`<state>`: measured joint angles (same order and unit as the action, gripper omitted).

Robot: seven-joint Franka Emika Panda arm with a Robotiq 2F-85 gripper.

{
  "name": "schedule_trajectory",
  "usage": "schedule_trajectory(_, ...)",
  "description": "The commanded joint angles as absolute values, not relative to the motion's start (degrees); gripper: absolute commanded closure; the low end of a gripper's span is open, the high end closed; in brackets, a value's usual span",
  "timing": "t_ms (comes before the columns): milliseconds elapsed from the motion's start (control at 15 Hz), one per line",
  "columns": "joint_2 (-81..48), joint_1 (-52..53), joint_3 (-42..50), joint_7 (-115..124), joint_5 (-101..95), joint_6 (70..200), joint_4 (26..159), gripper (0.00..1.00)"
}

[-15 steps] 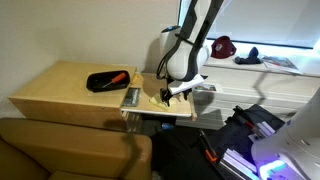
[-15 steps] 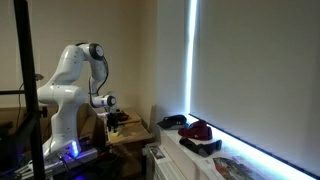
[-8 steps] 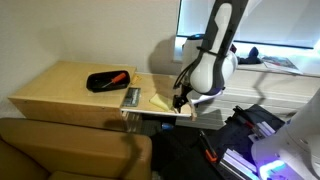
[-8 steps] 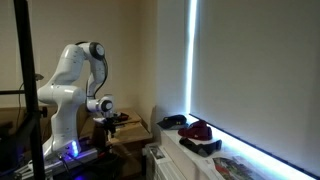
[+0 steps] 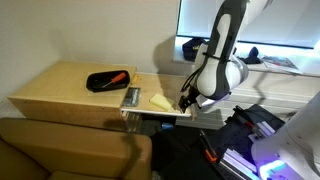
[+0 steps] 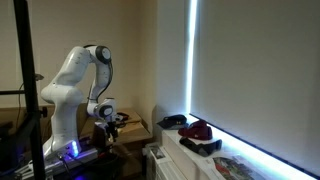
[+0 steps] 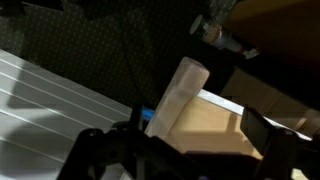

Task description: Place the screwdriver in the black bowl, move the sticky notes to the windowsill, then unstack the caps

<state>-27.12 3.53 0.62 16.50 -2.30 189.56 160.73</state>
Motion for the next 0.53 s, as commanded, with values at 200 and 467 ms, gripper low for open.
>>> schedule_trajectory(200,-27.3,5.8,0.4,15.0,5.0,190.8,160.3,0.0)
schedule_trajectory(467,-29.0,10.9,4.2,11.0,8.2,200.3,159.5,0.0)
